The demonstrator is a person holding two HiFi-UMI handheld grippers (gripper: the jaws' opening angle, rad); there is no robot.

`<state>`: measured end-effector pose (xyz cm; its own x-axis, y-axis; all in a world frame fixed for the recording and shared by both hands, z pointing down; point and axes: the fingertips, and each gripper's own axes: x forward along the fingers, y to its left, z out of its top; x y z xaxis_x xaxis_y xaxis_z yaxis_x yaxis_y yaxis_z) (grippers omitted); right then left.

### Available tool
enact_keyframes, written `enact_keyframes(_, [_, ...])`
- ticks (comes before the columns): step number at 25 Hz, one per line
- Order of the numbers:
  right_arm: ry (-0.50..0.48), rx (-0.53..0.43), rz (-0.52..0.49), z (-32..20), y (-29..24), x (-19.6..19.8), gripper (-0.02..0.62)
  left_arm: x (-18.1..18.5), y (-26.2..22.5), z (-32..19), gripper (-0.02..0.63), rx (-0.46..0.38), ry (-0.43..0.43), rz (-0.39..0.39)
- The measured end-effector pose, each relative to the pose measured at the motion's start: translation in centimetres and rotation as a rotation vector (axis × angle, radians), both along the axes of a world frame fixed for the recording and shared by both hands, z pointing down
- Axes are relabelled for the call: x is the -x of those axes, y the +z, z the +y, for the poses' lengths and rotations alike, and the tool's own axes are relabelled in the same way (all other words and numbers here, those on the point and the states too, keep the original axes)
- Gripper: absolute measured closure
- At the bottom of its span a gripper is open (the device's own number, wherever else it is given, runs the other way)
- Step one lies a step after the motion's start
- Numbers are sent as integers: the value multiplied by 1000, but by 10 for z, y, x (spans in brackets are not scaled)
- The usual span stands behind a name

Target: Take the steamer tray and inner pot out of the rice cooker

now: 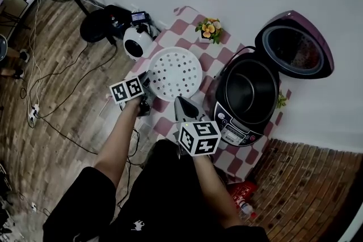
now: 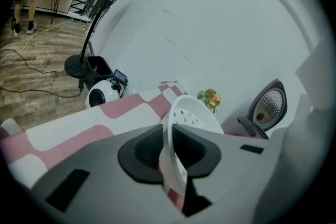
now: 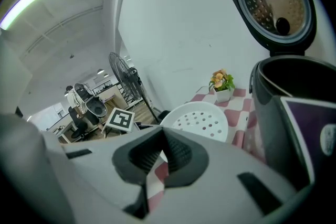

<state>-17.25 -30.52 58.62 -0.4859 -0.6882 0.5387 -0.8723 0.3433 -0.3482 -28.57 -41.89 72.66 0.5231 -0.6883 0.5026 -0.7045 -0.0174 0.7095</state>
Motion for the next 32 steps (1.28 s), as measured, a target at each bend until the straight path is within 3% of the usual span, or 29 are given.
enact_keyframes(13, [26, -17, -18, 2, -9, -8, 594, 1, 5, 2, 532, 21, -39, 87])
enact_keyframes(18, [34, -46, -37, 1, -27, -12, 594, 2, -12, 13, 483, -2, -8, 75])
enact_keyframes(23, [21, -92, -51, 1, -49, -15, 594, 2, -48, 29, 485, -73, 43, 48])
enact_keyframes(32, [-16, -185, -58, 8, -90, -26, 594, -18, -132, 56, 555, -241, 105, 33])
